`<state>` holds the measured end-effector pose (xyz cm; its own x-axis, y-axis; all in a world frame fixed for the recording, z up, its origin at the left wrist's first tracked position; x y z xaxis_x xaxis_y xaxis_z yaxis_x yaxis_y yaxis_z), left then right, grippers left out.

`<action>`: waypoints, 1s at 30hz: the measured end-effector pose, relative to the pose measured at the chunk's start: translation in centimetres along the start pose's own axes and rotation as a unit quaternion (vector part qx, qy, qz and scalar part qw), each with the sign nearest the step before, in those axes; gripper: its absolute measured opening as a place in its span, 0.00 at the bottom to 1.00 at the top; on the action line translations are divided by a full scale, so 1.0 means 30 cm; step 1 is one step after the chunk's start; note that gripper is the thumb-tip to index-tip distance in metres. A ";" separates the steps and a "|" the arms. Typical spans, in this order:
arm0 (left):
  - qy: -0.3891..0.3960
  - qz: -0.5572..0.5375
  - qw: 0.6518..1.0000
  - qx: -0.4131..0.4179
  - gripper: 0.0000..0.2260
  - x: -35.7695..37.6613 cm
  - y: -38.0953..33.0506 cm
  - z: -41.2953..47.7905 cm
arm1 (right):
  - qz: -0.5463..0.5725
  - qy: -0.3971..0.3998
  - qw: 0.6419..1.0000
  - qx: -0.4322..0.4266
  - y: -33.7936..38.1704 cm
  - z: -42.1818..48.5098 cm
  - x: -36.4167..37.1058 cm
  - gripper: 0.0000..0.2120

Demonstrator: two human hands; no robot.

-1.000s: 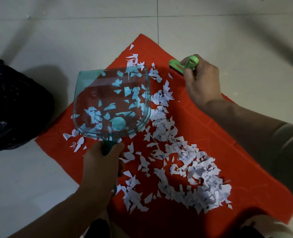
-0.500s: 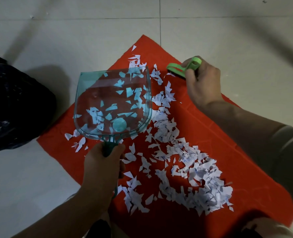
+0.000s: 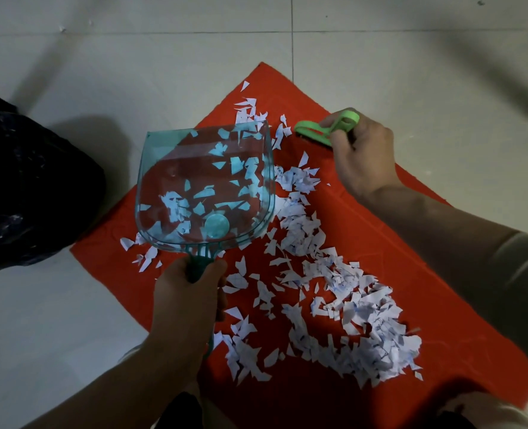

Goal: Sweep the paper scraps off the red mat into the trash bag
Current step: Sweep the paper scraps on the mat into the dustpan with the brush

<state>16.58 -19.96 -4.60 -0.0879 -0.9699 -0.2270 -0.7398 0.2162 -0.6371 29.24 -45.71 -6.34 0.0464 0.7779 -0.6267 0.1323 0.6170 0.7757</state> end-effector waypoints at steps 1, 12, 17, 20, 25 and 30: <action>0.000 0.002 1.000 0.001 0.04 -0.001 0.000 -0.001 | -0.015 0.003 1.000 0.007 -0.005 0.004 0.000 0.13; -0.005 0.004 1.000 0.002 0.03 -0.002 -0.002 -0.014 | 0.027 0.036 0.999 -0.009 0.001 -0.083 0.004 0.12; -0.008 0.000 1.000 0.001 0.04 0.000 0.003 -0.021 | -0.011 0.006 1.000 0.025 -0.039 -0.036 -0.020 0.14; -0.006 0.000 1.000 0.001 0.04 0.003 0.005 -0.025 | -0.016 0.053 0.998 0.032 -0.045 -0.049 0.010 0.13; -0.007 -0.002 1.000 0.002 0.04 0.003 0.001 -0.025 | 0.019 0.082 0.996 -0.014 -0.003 -0.115 0.022 0.11; -0.005 0.005 1.000 -0.003 0.04 0.009 0.003 -0.025 | 0.035 0.011 0.999 0.029 -0.026 -0.057 -0.016 0.11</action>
<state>16.00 -20.30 -4.15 -0.0889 -0.9668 -0.2396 -0.7431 0.2245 -0.6304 27.41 -46.38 -6.51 0.0360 0.8221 -0.5682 0.1864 0.5531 0.8120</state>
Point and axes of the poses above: each hand's wrist, its own z-axis towards the middle knuckle, its own x-axis out of the palm, y = z × x, the point moved 4 cm from there along z, towards the middle knuckle, and after that the axes turned 10 degrees about y, right-handed, at the moved point
